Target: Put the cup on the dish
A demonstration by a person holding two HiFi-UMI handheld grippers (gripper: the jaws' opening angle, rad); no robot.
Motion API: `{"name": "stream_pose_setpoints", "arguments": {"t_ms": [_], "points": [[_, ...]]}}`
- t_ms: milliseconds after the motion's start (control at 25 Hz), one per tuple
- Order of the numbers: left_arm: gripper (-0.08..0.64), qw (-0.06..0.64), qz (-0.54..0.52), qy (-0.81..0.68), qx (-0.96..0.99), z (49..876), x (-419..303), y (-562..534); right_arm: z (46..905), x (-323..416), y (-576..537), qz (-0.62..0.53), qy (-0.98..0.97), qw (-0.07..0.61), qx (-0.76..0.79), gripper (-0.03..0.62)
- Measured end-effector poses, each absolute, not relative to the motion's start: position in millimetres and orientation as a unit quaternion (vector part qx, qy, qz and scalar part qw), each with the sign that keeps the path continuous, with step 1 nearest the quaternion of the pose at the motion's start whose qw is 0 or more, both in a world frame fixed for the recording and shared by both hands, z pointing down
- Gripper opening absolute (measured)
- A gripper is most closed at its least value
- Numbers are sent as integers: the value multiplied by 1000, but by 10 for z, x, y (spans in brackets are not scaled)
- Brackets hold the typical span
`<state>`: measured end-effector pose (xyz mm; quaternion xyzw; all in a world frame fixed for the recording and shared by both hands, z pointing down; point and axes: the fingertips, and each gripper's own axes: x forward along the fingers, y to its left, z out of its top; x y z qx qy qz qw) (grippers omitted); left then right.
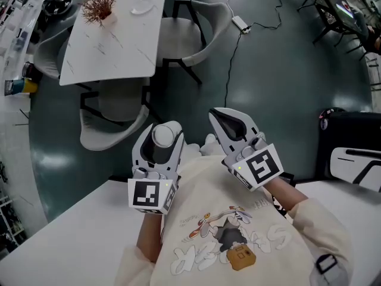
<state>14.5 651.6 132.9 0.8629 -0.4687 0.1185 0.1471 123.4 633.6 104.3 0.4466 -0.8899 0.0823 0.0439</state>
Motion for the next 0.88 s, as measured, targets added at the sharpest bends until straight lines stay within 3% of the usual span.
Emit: {"name": "stream_pose_setpoints", "arguments": {"t_ms": [880], "points": [[277,178,127,-479,850,1524,-67,5821,1352,1111,5633,125,-885,72,443,5]]}}
